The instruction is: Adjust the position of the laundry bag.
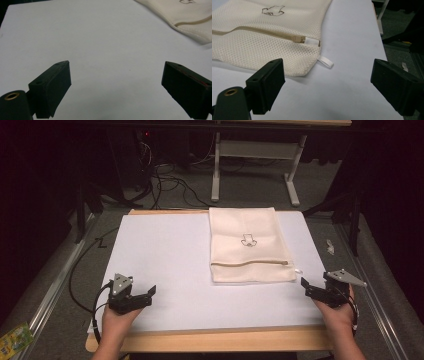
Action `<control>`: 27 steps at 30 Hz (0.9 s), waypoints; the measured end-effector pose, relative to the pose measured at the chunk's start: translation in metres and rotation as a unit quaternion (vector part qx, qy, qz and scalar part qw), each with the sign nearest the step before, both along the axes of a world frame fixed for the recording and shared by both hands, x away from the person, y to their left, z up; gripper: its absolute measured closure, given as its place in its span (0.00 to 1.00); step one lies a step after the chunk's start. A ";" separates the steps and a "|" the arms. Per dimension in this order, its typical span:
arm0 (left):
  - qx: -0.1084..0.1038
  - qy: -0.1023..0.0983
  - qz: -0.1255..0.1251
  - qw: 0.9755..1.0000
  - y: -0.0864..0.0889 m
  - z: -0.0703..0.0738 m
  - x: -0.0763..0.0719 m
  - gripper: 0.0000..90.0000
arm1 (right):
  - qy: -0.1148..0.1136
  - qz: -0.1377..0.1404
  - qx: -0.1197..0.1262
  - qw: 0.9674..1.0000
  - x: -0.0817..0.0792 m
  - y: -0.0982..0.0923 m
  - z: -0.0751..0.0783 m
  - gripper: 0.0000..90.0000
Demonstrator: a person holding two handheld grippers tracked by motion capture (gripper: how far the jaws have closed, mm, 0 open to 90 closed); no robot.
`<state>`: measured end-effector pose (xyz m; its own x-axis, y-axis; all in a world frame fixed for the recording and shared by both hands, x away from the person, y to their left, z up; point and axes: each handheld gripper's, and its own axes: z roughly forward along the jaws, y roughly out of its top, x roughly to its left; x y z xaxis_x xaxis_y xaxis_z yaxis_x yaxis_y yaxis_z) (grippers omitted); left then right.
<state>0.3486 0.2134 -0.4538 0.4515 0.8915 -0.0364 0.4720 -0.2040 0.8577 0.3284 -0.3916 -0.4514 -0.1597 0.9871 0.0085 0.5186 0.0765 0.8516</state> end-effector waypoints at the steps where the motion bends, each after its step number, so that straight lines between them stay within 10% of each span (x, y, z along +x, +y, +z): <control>1: 0.000 0.002 -0.007 1.000 -0.002 0.001 0.000 0.10 | 0.000 0.000 0.000 1.000 0.000 0.000 0.000 0.13; 5: -0.033 0.042 -0.052 0.997 -0.013 0.000 0.004 0.10 | -0.003 -0.004 -0.007 1.000 -0.001 0.002 0.001 0.14; 9: -0.017 0.037 -0.084 0.996 -0.039 0.002 0.003 0.17 | -0.013 -0.005 -0.013 1.000 -0.004 0.002 0.003 0.16; 16: -0.020 0.078 -0.075 0.994 -0.094 -0.004 0.028 0.24 | -0.012 0.007 -0.008 1.000 -0.005 0.003 0.005 0.18; 23: -0.043 0.073 -0.095 0.992 -0.149 -0.008 0.050 0.36 | -0.014 0.013 -0.003 1.000 -0.005 0.003 0.005 0.19; 27: -0.017 0.076 -0.100 0.992 -0.181 -0.011 0.063 0.41 | -0.014 0.019 -0.004 1.000 -0.004 0.005 0.004 0.20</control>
